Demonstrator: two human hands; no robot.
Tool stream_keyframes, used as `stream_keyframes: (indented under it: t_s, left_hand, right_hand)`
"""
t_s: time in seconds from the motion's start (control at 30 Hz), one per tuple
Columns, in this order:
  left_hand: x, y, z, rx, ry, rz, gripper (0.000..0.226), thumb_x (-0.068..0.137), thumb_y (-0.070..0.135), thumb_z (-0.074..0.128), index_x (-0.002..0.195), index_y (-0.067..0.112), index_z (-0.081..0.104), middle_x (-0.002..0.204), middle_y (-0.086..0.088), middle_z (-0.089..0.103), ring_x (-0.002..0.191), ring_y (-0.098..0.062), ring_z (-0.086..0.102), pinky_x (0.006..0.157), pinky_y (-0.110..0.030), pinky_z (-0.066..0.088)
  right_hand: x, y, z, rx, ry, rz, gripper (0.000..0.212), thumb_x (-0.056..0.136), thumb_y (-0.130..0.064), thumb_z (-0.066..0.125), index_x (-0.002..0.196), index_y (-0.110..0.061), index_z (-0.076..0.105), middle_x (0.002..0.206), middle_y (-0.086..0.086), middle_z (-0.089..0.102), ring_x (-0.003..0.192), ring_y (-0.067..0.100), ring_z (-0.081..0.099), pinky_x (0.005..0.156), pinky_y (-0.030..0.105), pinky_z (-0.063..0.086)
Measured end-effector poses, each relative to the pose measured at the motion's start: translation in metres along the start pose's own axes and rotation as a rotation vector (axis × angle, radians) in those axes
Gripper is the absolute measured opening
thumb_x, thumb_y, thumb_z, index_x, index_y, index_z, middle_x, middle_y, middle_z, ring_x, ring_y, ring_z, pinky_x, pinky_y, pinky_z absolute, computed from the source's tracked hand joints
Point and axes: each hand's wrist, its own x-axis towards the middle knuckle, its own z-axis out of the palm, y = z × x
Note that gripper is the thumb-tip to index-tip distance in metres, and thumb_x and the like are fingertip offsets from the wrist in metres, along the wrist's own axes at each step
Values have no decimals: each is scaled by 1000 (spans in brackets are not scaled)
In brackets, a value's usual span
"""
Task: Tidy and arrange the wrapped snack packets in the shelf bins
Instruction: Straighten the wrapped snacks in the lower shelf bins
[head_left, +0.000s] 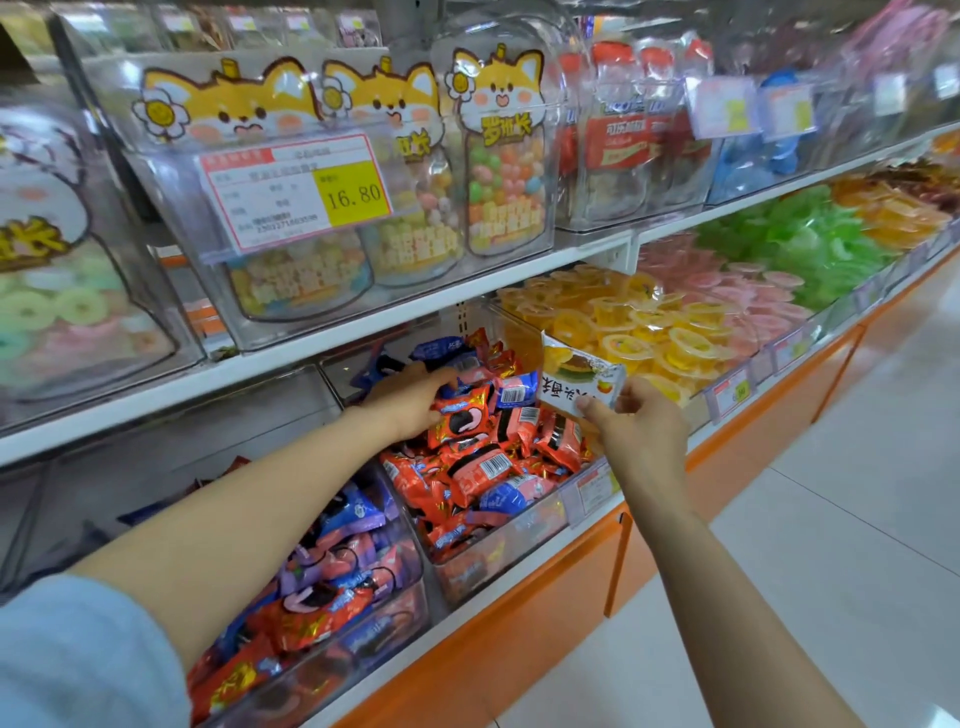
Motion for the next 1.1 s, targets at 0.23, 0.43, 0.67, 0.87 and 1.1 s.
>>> stream_keyframes:
  t_s: [0.23, 0.43, 0.67, 0.87, 1.1]
  left_hand:
    - [1, 18, -10, -516, -117, 174, 40, 83, 24, 69, 119, 15, 54, 114, -3, 59, 97, -15, 58, 87, -28, 46]
    - [9, -22, -23, -219, 227, -118, 60, 81, 33, 70, 130, 9, 46, 132, -9, 51, 119, -26, 49, 92, -29, 38]
    - [1, -35, -7, 62, -419, -122, 87, 74, 34, 77, 142, 9, 28, 130, -9, 53, 112, -26, 53, 91, -32, 44]
    - [-5, -32, -31, -115, -534, -22, 70, 77, 30, 76, 135, 17, 38, 128, -3, 45, 114, -24, 46, 87, -30, 44]
    - [-10, 4, -8, -187, -336, 4, 97, 75, 54, 68, 145, 8, 21, 146, -10, 36, 124, -25, 45, 99, -29, 40]
  right_hand:
    - [-2, -2, 2, -27, -11, 3, 37, 82, -26, 70, 62, -30, 40, 64, -7, 47, 69, 23, 53, 56, 30, 35]
    - [-5, -6, 1, -43, -16, -9, 42, 84, -23, 69, 61, -31, 35, 61, -11, 40, 59, 13, 42, 51, 27, 27]
    - [-10, -10, 2, -25, -34, -23, 44, 84, -19, 68, 60, -33, 34, 59, -13, 41, 57, 10, 42, 51, 27, 27]
    - [-11, -10, 3, -24, -50, -33, 42, 84, -19, 69, 60, -27, 35, 58, -8, 37, 53, 9, 35, 50, 28, 25]
    - [-11, -8, 8, 1, -65, -49, 42, 83, -18, 69, 59, -28, 37, 57, -10, 36, 54, 10, 35, 51, 30, 26]
